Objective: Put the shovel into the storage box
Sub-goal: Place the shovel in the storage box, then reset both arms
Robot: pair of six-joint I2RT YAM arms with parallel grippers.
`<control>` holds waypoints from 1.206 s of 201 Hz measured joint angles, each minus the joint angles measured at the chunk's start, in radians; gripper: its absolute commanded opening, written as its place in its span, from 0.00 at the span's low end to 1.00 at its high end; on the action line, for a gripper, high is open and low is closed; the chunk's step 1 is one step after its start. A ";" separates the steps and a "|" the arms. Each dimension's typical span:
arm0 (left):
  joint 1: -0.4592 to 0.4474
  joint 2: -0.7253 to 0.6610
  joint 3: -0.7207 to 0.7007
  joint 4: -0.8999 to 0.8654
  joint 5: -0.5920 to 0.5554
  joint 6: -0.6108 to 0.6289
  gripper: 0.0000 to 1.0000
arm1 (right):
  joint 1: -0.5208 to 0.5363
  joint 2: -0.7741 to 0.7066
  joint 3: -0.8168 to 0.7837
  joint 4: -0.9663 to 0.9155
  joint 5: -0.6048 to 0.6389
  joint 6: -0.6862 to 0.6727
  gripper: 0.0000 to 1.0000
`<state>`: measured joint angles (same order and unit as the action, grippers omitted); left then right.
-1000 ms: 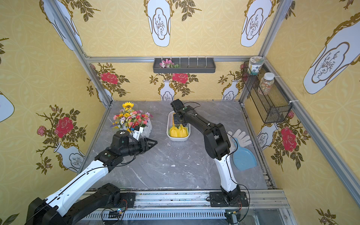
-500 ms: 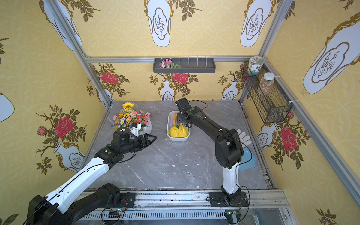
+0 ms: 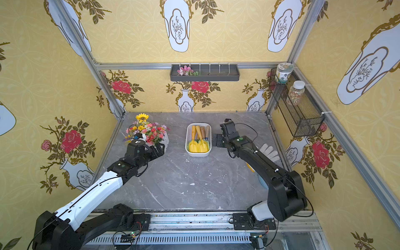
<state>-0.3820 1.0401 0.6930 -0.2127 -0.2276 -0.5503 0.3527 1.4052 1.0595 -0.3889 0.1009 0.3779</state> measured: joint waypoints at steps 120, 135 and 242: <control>0.187 0.066 -0.315 0.506 -0.385 0.304 1.00 | -0.214 -0.251 -0.491 0.324 0.283 -0.050 0.97; 0.220 0.115 -0.340 0.606 -0.402 0.335 1.00 | -0.244 -0.250 -0.513 0.380 0.303 -0.068 0.97; 0.313 0.271 -0.615 1.281 -0.294 0.497 1.00 | -0.279 -0.178 -0.837 0.967 0.297 -0.234 0.97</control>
<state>-0.0689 1.3113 0.0776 1.0683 -0.5217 -0.0528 0.0734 1.2270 0.2226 0.5785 0.3981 0.1436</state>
